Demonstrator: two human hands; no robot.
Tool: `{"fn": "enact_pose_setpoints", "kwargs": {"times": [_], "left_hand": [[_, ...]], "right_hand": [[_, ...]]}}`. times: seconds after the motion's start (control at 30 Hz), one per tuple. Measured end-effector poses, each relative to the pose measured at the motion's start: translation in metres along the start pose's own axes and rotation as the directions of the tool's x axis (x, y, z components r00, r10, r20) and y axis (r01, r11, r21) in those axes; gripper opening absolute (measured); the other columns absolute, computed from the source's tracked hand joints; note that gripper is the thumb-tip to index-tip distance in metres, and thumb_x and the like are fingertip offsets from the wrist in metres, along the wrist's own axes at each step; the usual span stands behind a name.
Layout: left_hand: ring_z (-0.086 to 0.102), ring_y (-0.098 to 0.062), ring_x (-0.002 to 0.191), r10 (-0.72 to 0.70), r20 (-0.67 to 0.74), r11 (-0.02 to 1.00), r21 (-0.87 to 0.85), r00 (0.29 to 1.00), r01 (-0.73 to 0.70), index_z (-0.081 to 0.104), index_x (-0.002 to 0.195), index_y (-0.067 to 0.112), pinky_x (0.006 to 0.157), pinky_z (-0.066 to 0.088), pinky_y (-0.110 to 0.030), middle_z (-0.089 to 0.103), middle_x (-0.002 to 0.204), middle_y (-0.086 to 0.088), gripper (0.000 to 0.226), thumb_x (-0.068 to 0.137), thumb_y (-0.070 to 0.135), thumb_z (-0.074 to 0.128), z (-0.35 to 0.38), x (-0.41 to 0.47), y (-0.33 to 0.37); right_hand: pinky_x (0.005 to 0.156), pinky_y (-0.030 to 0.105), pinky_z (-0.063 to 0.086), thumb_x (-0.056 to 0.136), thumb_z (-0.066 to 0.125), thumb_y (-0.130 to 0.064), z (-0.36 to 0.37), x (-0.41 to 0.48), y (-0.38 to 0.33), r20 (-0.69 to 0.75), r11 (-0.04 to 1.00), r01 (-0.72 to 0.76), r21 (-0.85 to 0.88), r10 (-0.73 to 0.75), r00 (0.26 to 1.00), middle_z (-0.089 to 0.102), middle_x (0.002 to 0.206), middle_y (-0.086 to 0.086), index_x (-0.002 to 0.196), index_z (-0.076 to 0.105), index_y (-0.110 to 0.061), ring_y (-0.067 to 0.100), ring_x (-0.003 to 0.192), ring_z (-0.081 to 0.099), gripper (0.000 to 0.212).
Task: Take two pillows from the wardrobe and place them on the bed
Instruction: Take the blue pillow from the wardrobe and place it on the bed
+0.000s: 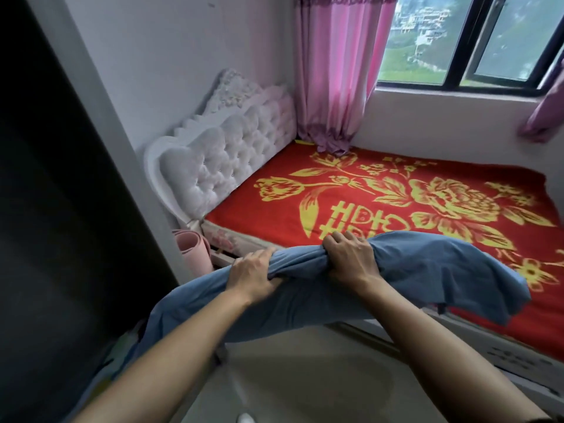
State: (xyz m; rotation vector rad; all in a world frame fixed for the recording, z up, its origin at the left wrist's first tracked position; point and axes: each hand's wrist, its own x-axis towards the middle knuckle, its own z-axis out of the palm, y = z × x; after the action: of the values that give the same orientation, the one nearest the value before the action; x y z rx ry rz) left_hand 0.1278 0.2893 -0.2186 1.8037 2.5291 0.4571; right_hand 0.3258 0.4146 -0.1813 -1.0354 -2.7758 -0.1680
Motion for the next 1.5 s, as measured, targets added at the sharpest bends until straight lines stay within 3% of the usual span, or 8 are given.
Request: {"fn": "enact_pose_setpoints", "kwargs": {"times": [0.17,0.37,0.57,0.63,0.73,1.07,1.3,1.5], "left_hand": [[0.026,-0.021,0.146,-0.051,0.164,0.998,-0.029,0.985,0.056,0.005,0.154,0.033,0.119,0.019,-0.05,0.025,0.16,0.001,0.139,0.041,0.1,0.049,0.009,0.088,-0.035],[0.013,-0.028,0.15,0.016,0.266,0.998,0.048,0.964,-0.03,-0.032,0.143,0.043,0.12,0.008,-0.058,0.011,0.164,-0.004,0.15,0.043,0.081,0.074,0.003,0.211,-0.082],[0.057,-0.032,0.112,0.063,0.073,0.996,0.062,0.995,-0.068,0.015,0.154,0.026,0.092,0.044,-0.043,0.059,0.127,-0.006,0.102,0.069,0.054,0.066,-0.004,0.317,-0.109],[0.061,-0.032,0.102,0.089,-0.026,0.995,0.042,0.996,-0.088,0.041,0.139,0.026,0.083,0.046,-0.04,0.064,0.113,-0.003,0.075,0.069,0.041,0.062,0.0,0.351,-0.108],[0.063,-0.032,0.09,0.12,-0.089,0.992,0.052,0.989,-0.116,0.056,0.116,0.023,0.072,0.047,-0.038,0.067,0.098,-0.002,0.053,0.064,0.027,0.061,0.01,0.404,-0.105],[0.063,-0.03,0.086,0.105,-0.14,0.991,0.094,0.985,-0.092,0.06,0.097,0.021,0.065,0.045,-0.034,0.067,0.089,0.0,0.034,0.063,0.019,0.058,0.052,0.593,-0.095],[0.057,-0.028,0.074,-0.094,-0.242,0.995,-0.004,0.966,0.096,0.055,0.082,0.019,0.053,0.031,-0.029,0.049,0.068,0.007,0.024,0.061,0.007,0.059,0.045,0.681,-0.128],[0.058,-0.033,0.069,-0.172,-0.317,0.983,-0.116,0.933,0.142,0.062,0.083,0.018,0.05,0.024,-0.025,0.055,0.067,0.002,0.027,0.06,0.004,0.057,0.055,0.756,-0.185]], "right_hand": [[0.078,0.037,0.043,0.076,0.063,-0.025,0.01,0.081,0.031,-0.038,0.999,-0.038,-0.022,0.037,0.999,0.059,0.104,-0.002,0.102,0.055,-0.022,0.026,0.103,0.055,0.027],[0.074,0.037,0.045,0.07,0.065,-0.022,0.008,0.2,0.059,-0.113,0.998,-0.047,-0.042,0.042,0.993,0.061,0.096,-0.002,0.096,0.059,-0.022,0.027,0.095,0.058,0.027],[0.083,0.04,0.048,0.065,0.068,-0.021,0.009,0.291,0.092,-0.186,0.995,-0.084,-0.061,0.071,0.98,0.064,0.095,0.0,0.096,0.062,-0.023,0.029,0.095,0.06,0.032],[0.09,0.04,0.047,0.068,0.066,-0.022,0.016,0.319,0.109,-0.184,0.991,-0.108,-0.074,0.093,0.979,0.064,0.102,0.001,0.104,0.063,-0.022,0.029,0.101,0.059,0.036],[0.096,0.041,0.045,0.071,0.065,-0.023,0.035,0.359,0.136,-0.173,0.988,-0.145,-0.058,0.133,0.976,0.063,0.108,0.001,0.113,0.062,-0.022,0.029,0.105,0.058,0.042],[0.107,0.044,0.035,0.071,0.068,-0.029,0.119,0.521,0.242,-0.082,0.976,-0.217,0.03,0.219,0.972,0.062,0.122,0.002,0.132,0.055,-0.028,0.028,0.115,0.057,0.063],[0.118,0.052,0.019,0.082,0.061,-0.024,0.138,0.644,0.248,-0.197,0.985,-0.146,0.09,0.162,0.967,0.054,0.138,0.001,0.14,0.049,-0.027,0.026,0.134,0.042,0.059],[0.119,0.057,0.0,0.087,0.057,-0.024,0.184,0.738,0.23,-0.264,0.943,-0.281,0.18,0.321,0.91,0.008,0.163,0.02,0.155,0.024,-0.027,0.038,0.151,0.004,0.075]]}}
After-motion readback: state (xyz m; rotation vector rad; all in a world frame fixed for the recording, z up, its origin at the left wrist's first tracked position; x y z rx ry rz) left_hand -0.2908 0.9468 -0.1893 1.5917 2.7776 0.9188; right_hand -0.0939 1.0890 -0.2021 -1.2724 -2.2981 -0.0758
